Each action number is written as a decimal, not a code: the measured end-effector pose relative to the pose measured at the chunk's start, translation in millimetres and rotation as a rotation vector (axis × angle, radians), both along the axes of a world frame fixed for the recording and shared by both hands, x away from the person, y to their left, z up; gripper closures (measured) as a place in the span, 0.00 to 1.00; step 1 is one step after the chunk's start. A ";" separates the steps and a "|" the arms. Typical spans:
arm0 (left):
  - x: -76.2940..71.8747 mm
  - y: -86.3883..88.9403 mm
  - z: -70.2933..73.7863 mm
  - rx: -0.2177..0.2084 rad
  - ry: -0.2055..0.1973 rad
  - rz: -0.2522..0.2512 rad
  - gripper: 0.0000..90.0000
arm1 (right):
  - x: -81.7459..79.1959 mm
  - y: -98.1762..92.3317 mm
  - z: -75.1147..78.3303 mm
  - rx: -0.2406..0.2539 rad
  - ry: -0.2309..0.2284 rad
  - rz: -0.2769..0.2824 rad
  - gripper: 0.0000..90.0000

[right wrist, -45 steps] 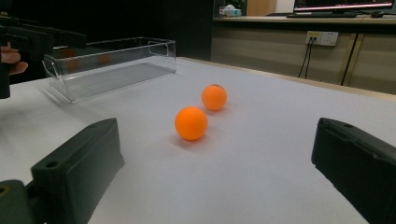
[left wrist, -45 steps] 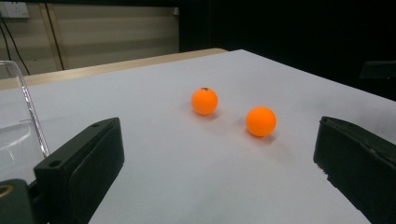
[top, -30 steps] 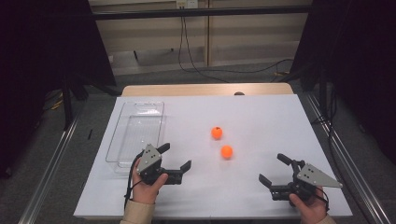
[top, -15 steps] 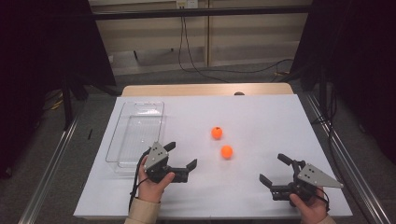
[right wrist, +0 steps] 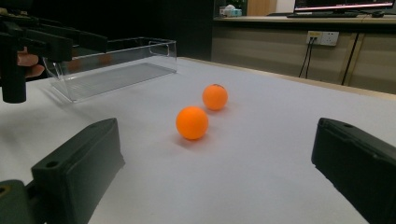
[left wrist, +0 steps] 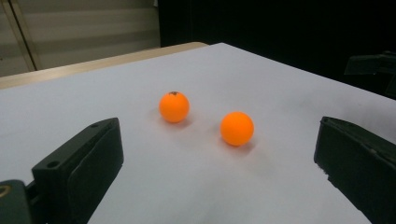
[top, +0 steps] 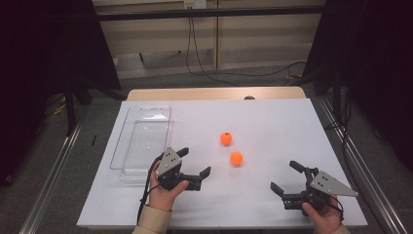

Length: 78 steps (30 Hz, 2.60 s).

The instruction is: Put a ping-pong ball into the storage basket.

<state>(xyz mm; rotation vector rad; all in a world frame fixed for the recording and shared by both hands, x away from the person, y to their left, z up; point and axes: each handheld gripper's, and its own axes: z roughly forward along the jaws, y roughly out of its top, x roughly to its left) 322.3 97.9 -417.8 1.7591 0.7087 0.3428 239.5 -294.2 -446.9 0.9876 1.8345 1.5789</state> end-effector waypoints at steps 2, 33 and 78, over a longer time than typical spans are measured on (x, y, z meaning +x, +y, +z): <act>0.3 -1.3 -0.1 -0.006 0.001 0.000 0.02 | 0.0 -0.1 0.0 0.000 0.001 -0.001 0.01; 6.8 -17.6 -5.4 0.017 0.012 -0.033 0.02 | 0.1 0.6 -0.5 -0.009 0.002 0.009 0.01; 18.7 -42.5 -13.0 0.033 0.053 -0.065 0.02 | -0.2 1.3 -0.4 -0.008 0.004 0.015 0.01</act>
